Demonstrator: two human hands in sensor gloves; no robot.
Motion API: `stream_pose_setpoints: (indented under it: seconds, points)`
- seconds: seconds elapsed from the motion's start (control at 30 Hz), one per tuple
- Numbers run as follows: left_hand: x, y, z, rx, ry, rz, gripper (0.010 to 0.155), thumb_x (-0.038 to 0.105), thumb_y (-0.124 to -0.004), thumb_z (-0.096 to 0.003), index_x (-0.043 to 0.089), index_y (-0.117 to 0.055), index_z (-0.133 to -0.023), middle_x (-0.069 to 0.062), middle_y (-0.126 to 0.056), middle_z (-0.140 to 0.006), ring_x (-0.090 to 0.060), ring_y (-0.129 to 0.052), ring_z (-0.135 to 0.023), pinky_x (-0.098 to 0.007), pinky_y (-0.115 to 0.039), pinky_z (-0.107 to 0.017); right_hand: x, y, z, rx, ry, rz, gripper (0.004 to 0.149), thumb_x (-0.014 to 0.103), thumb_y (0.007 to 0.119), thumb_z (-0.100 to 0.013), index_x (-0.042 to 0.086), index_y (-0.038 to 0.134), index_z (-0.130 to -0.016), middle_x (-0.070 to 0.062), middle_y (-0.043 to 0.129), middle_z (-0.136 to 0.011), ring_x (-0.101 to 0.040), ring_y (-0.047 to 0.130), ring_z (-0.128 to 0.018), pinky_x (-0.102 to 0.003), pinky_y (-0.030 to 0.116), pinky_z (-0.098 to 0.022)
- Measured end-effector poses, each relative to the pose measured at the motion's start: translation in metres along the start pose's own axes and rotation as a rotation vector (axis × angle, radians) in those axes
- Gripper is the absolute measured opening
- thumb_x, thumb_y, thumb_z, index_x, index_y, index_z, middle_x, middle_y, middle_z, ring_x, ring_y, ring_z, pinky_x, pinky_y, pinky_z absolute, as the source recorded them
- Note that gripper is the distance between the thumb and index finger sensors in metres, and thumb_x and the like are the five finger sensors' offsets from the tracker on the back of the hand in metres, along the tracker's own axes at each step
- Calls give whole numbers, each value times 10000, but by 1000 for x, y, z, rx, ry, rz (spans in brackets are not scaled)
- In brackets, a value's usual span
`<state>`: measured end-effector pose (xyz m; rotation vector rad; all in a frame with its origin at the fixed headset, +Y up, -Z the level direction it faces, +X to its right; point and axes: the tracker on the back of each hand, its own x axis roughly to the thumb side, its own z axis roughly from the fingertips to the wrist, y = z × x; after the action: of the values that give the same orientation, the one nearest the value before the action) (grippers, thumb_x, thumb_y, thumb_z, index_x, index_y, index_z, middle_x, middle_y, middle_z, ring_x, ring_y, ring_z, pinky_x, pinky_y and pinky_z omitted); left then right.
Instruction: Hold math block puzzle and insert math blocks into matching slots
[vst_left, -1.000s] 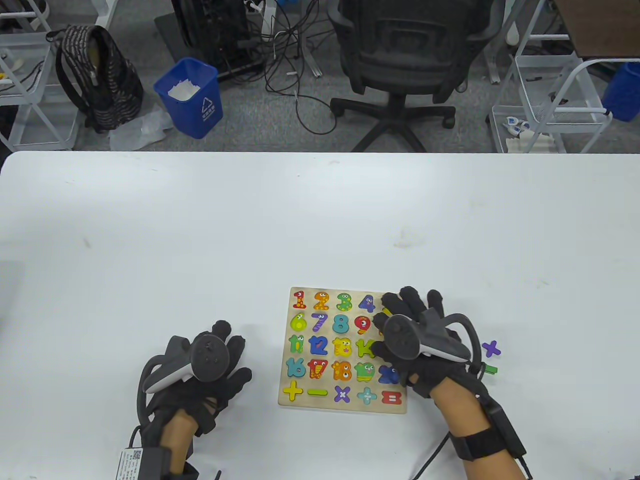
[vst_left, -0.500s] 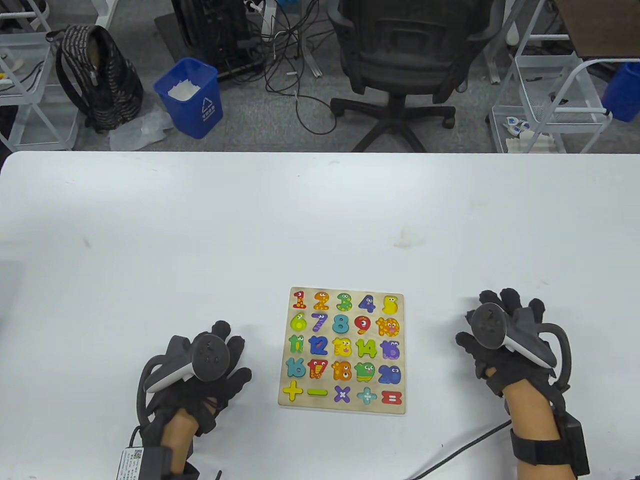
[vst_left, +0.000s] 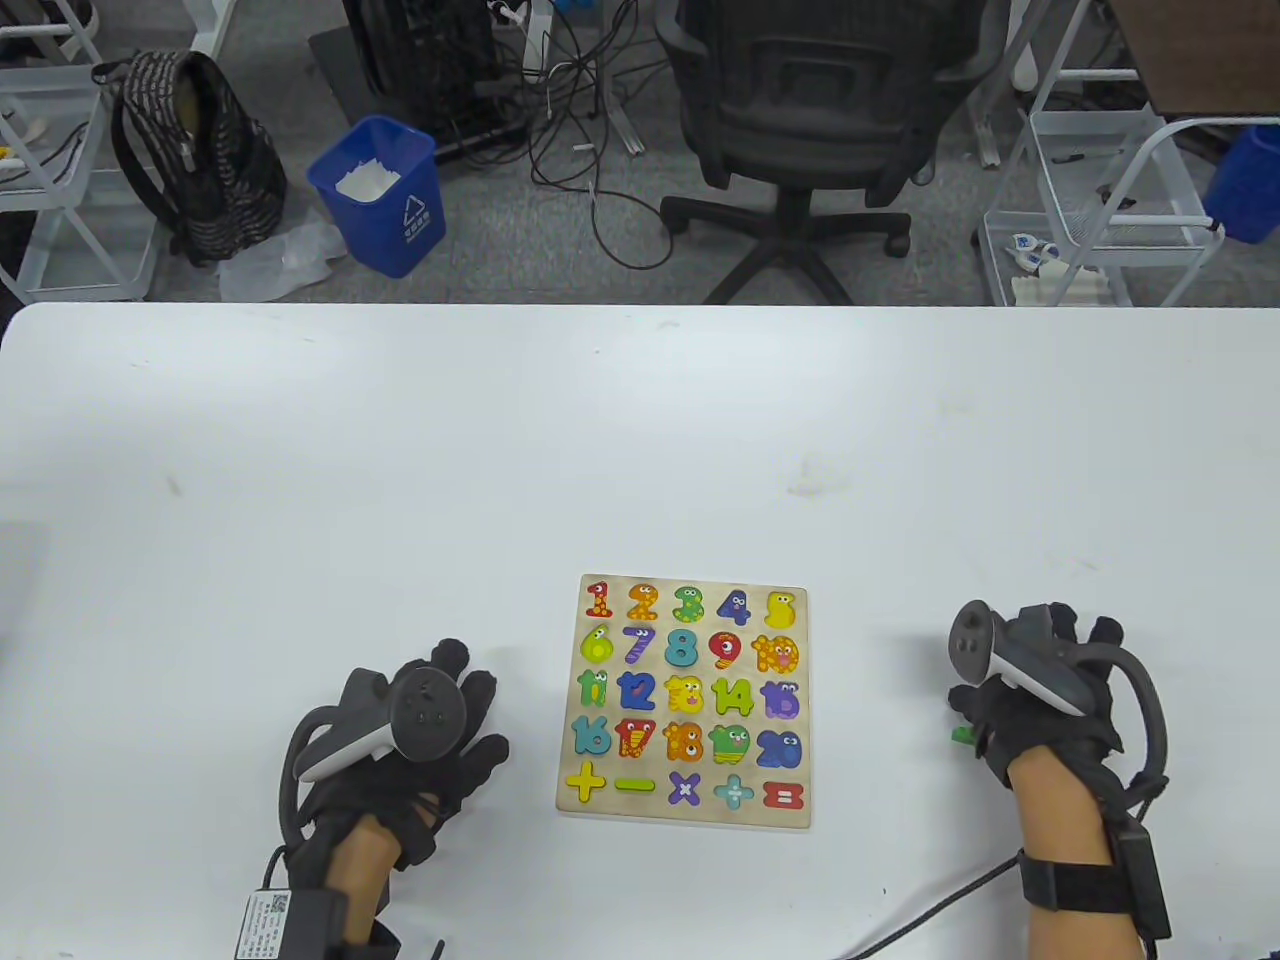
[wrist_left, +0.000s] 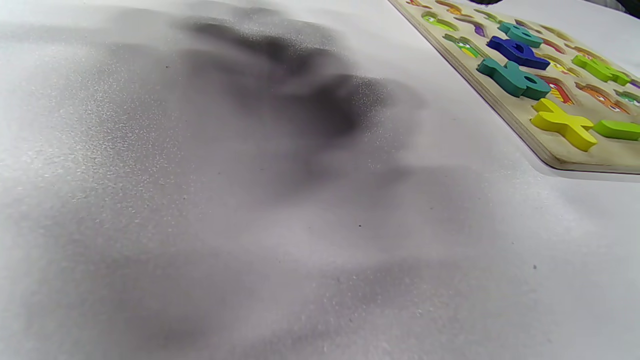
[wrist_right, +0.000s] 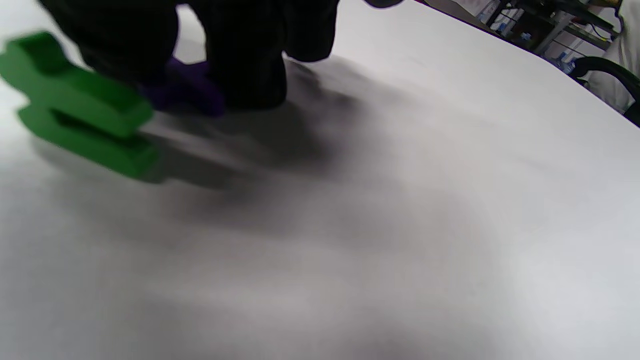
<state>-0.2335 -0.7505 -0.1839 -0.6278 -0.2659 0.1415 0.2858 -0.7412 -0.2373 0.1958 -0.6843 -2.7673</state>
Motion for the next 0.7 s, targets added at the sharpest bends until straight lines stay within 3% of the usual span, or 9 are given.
stream_pose_setpoints:
  seconds: [0.23, 0.33, 0.5, 0.7]
  points:
    - [0, -1, 1, -2, 7, 3, 729, 694, -446, -563, 357, -182, -1154, 70, 130, -1129, -360, -116, -1131, -614, -262, -788, 27, -7, 3, -126, -121, 32, 576, 578, 716, -518, 213, 684, -962, -6, 468, -1195, -423, 243, -1104, -756, 183, -703]
    - [0, -2, 1, -2, 9, 8, 730, 694, -445, -563, 355, -183, -1154, 71, 128, -1129, -360, -117, -1131, -614, -262, -789, 37, -9, 6, -107, -151, 58, 667, 626, 725, -490, 200, 652, -997, -8, 454, -1203, -424, 261, -1108, -752, 210, -714]
    - [0, -2, 1, -3, 11, 8, 732, 694, -446, -563, 356, -181, -1154, 70, 129, -1129, -361, -117, -1131, -614, -262, -788, 49, -10, 11, -165, -193, 120, 567, 514, 774, -507, 199, 690, -971, 12, 512, -1188, -402, 344, -1113, -738, 270, -735]
    - [0, -2, 1, -3, 8, 8, 731, 694, -446, -563, 355, -182, -1154, 69, 126, -1130, -361, -121, -1132, -614, -264, -789, 50, -9, 12, -204, -226, 110, 554, 509, 790, -509, 203, 710, -964, 38, 526, -1181, -392, 370, -1113, -735, 283, -739]
